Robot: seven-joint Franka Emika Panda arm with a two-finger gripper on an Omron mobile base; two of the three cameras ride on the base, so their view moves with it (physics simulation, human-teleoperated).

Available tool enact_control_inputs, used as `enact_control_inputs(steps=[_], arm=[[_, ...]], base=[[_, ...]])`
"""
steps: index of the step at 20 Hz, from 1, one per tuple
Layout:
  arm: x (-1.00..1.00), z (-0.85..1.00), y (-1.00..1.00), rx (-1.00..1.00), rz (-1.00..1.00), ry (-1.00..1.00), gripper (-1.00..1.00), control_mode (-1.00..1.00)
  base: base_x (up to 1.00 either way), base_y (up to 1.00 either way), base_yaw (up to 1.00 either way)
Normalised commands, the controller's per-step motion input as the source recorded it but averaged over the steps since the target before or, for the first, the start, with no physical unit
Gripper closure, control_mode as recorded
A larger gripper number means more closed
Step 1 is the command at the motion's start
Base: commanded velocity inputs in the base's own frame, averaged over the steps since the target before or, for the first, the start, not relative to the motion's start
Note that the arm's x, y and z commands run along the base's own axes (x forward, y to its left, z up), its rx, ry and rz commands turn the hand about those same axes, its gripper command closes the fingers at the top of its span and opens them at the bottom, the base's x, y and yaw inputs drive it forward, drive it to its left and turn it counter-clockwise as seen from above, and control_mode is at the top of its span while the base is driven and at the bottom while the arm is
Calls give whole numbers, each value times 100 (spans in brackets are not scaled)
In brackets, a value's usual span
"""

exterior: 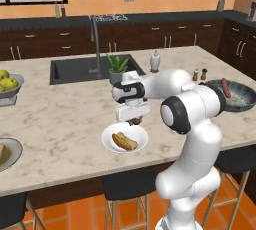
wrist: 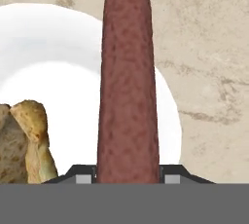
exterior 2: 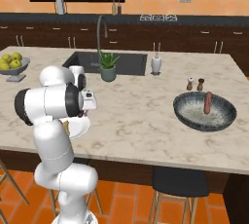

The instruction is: Place one bun and one sausage from the bowl on each plate.

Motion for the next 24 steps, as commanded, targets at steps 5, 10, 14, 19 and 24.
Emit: enact_control_inputs(steps=[5, 10, 14, 19, 24], arm=[[15, 24, -8, 0, 0, -4, 100, -100], [-67, 2, 0, 4, 0, -2, 100, -100], [-46, 3, 0, 5, 0, -5, 100, -100], [18, -37, 4, 0, 2, 0, 100, -100], [4, -13, 24, 0, 8, 0, 100, -100]], base=[[0, 0, 0], [0, 0, 0], [0, 0, 0], [0, 0, 0], [0, 0, 0]])
